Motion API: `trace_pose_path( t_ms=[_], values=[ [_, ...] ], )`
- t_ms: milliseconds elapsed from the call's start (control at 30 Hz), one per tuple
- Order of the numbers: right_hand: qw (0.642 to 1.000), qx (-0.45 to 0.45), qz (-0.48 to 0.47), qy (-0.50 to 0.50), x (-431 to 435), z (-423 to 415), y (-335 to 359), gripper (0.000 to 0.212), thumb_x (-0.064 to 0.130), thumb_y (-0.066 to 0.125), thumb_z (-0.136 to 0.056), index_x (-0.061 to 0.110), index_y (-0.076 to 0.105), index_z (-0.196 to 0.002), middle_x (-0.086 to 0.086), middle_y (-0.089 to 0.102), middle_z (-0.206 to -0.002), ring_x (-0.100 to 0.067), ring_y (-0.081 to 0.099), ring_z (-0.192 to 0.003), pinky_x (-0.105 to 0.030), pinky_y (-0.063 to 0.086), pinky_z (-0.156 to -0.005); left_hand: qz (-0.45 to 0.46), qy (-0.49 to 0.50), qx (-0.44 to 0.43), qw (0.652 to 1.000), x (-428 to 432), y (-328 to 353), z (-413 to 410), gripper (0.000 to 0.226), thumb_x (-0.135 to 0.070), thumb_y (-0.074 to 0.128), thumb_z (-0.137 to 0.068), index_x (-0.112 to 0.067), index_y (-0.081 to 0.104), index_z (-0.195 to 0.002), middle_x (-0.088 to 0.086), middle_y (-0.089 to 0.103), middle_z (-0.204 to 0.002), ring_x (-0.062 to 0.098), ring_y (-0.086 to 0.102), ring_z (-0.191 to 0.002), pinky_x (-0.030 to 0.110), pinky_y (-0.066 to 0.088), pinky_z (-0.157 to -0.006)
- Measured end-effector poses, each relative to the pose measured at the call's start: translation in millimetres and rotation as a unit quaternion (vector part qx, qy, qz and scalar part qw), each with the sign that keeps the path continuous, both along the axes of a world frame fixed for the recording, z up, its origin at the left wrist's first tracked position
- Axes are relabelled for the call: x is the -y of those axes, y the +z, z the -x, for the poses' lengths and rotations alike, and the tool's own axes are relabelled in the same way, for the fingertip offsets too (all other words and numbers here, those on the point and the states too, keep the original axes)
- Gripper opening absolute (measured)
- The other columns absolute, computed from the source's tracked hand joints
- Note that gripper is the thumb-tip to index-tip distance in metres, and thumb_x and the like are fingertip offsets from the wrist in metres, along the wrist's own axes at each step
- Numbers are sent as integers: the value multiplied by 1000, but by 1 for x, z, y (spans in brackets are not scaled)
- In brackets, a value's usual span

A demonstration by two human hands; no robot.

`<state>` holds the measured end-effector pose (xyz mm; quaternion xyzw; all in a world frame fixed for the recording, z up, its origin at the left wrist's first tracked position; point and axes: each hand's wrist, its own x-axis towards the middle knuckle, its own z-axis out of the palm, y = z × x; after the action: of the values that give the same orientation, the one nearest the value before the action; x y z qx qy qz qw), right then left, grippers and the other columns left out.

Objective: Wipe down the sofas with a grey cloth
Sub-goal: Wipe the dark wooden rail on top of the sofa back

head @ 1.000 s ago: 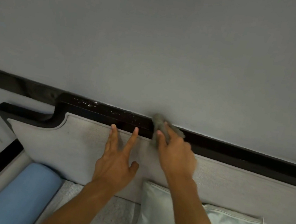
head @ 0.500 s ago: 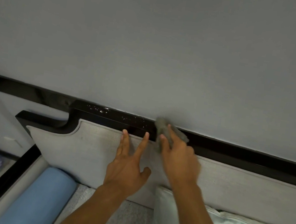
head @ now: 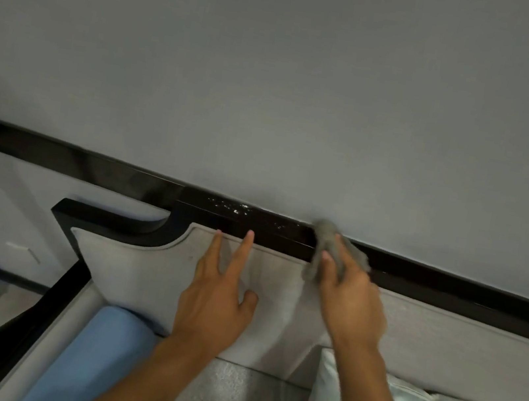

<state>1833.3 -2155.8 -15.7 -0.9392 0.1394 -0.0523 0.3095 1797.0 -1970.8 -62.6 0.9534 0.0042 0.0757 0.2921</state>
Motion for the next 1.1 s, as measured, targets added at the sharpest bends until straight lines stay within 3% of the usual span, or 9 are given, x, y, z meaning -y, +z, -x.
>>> trace_pose_path(
  t_ms=[133, 267, 367, 467, 600, 700, 800, 1000, 1100],
  values=[
    [996, 18, -51, -65, -24, -2, -1, 48, 60, 38, -99, 48, 42, -145, -16, 68, -116, -36, 65, -103, -39, 50, -83, 5, 8, -24, 1000, -30, -4, -9, 99, -42, 59, -98, -60, -24, -149, 3, -35, -164, 29, 6, -157, 33, 56, -88],
    [999, 7, -5, 47, -97, -9, -4, 49, 60, 34, -100, 53, 30, -148, -10, 70, -115, -32, 67, -102, -39, 53, -83, 12, 18, -79, 997, -49, -16, -15, 99, -45, 57, -99, -60, -28, -147, 13, -34, -164, 36, 17, -155, 40, 57, -91],
    [998, -14, 34, 55, -94, -13, 0, 47, 64, 33, -98, 58, 33, -145, -10, 68, -117, -34, 65, -105, -40, 50, -85, 24, 12, -133, 991, -63, -24, -14, 101, -43, 54, -101, -63, -36, -139, 20, -24, -166, 26, 65, -109, 35, 59, -74],
    [999, 5, 34, 0, -60, -7, 1, 48, 66, 33, -97, 55, 39, -142, -10, 69, -117, -34, 66, -102, -44, 54, -86, 21, -1, -158, 987, -74, -35, -9, 101, -41, 50, -103, -63, -44, -132, 21, 1, -170, 15, 64, -77, 30, 58, -69],
    [999, 18, -10, -31, -89, -10, -1, 52, 63, 34, -98, 47, 38, -147, -12, 71, -112, -34, 67, -100, -44, 54, -87, 26, 22, -114, 993, -76, -37, -9, 102, -42, 53, -101, -63, -40, -136, 11, -10, -168, 23, 60, -113, 35, 61, -80],
    [999, 17, -6, 44, -143, -19, -5, 52, 63, 30, -98, 48, 34, -148, -7, 72, -104, -28, 69, -91, -42, 57, -81, 40, 23, -83, 995, -75, -36, -15, 103, -46, 54, -99, -63, -40, -135, 5, -29, -166, 30, 24, -152, 36, 58, -91],
    [996, -14, 24, 87, -153, -23, 0, 49, 62, 32, -100, 54, 30, -148, -7, 68, -117, -28, 65, -102, -34, 47, -78, 49, 4, -81, 996, -76, -42, -18, 104, -46, 55, -100, -63, -42, -134, 0, -29, -167, 25, 14, -156, 35, 53, -96],
    [1000, 2, 14, -14, -97, -19, 4, 52, 66, 31, -97, 45, 46, -142, -12, 68, -117, -35, 63, -105, -42, 50, -85, 91, -11, -64, 994, -80, -50, -17, 105, -41, 60, -99, -64, -34, -141, -3, -31, -166, 22, 19, -156, 27, 57, -89],
    [1000, -2, -2, 13, -136, -20, 8, 49, 60, 34, -100, 43, 42, -146, -12, 67, -120, -33, 63, -107, -37, 47, -83, 118, -12, -69, 991, -78, -54, -18, 109, -41, 64, -96, -68, -33, -138, -4, -35, -164, 23, 20, -156, 35, 58, -94]
  ],
)
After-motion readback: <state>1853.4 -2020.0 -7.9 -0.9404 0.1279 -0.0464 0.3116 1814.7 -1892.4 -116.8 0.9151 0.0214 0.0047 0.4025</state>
